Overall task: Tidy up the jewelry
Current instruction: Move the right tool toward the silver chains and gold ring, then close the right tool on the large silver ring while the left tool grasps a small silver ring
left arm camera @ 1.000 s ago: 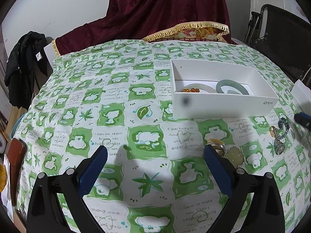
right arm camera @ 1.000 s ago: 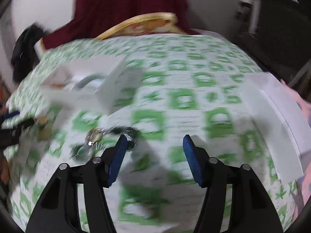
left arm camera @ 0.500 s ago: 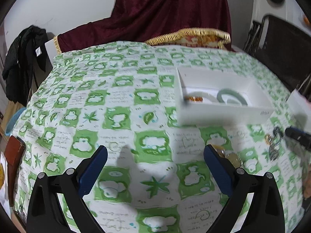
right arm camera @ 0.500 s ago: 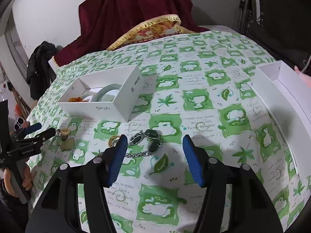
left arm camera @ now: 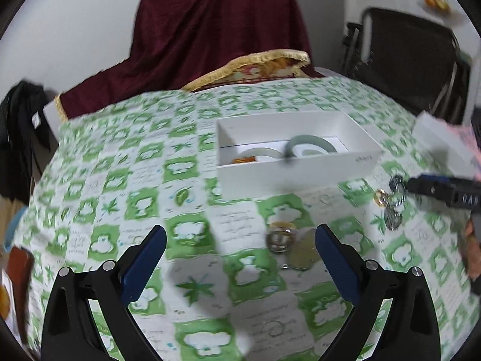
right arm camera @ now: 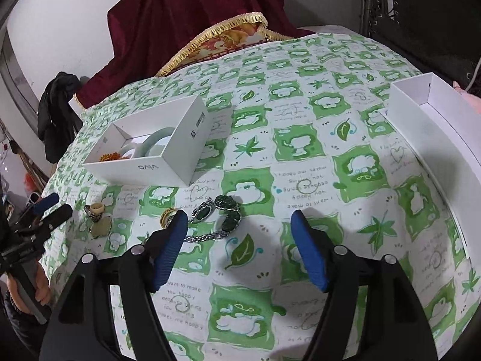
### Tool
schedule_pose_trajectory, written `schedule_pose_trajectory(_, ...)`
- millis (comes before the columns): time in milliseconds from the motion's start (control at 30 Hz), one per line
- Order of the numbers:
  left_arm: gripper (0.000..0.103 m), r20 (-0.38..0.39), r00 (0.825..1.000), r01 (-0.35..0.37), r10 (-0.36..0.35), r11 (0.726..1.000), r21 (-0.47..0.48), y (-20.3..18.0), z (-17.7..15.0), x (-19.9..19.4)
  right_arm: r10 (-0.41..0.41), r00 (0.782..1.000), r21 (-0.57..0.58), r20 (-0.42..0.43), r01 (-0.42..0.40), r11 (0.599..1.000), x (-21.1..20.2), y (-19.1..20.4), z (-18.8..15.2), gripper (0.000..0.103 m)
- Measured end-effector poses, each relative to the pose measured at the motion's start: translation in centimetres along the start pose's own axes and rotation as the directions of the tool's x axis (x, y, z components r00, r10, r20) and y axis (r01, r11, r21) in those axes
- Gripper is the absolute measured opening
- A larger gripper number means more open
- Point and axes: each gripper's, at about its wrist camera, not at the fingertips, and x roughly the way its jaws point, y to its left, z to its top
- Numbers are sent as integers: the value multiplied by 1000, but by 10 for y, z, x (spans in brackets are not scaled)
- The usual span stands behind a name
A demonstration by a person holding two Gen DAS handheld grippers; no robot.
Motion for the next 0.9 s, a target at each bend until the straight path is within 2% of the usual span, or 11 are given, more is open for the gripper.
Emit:
schedule_pose_trajectory(33, 97, -13, 1000, 2, -2, 1000, 19, -5, -1, 4, -1, 1000, -4, -1, 1, 1000, 0, 1, 0, 69)
schedule_pose_trajectory(133, 80, -57, 998, 17, -15, 999, 33, -9, -2, 15, -5, 1000, -21, -3, 5, 1000, 1, 4, -1, 69)
schedule_pose_trajectory(233, 65, -91, 993, 72, -72, 997, -13, -2, -1, 24, -7, 1000, -38, -3, 6, 999, 2, 8, -2, 69)
schedule_pose_trajectory(333, 58, -103, 986, 124, -129, 991, -58, 4, 2, 31, -11, 1000, -63, -1, 11, 998, 2, 13, -4, 69)
schedule_pose_trajectory(467, 30, -103, 976, 190, -194, 981, -46, -3, 0, 27, -18, 1000, -99, 0, 18, 995, 3, 21, -6, 69)
schedule_pose_trajectory(600, 26, -90, 982, 164, -164, 986, -11, -12, -2, 24, -18, 1000, -105, 6, 18, 994, 2, 21, -6, 67)
schedule_pose_trajectory(733, 25, -92, 983, 156, -158, 987, -31, -6, -1, 26, -13, 1000, -92, 10, 14, 996, 0, 19, -5, 67)
schedule_pose_trajectory(900, 25, -96, 989, 103, -112, 991, -91, 16, -3, 26, -31, 1000, -133, 2, 31, 991, 2, 23, -8, 67)
